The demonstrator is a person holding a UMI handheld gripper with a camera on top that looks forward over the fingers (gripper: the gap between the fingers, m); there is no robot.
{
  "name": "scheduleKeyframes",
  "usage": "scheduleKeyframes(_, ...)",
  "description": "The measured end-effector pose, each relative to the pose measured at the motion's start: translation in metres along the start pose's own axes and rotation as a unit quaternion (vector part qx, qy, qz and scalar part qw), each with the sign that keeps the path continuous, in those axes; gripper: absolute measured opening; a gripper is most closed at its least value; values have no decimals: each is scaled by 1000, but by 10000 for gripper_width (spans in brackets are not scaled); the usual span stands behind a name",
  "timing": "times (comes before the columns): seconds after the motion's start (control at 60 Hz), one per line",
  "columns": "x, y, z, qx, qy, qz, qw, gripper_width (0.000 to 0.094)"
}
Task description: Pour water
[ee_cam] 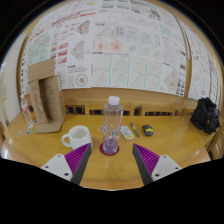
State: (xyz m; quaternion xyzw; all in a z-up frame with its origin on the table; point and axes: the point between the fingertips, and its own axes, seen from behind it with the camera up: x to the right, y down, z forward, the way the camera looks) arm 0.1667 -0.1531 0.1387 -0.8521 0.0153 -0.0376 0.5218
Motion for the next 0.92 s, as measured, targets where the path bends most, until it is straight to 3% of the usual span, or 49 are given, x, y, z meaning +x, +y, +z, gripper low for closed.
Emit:
scheduleKeyframes(0.233,-22,34,-150,-29,28,-2,999,853)
scheduleKeyframes(0.417,-49,52,-240,-24,23,-2,999,852)
scheduleKeyframes(0.65,-64,59,-299,-11,23,6,1000,850)
scheduleKeyframes(0.917,-70,54,-320,0,23,6,1000,851)
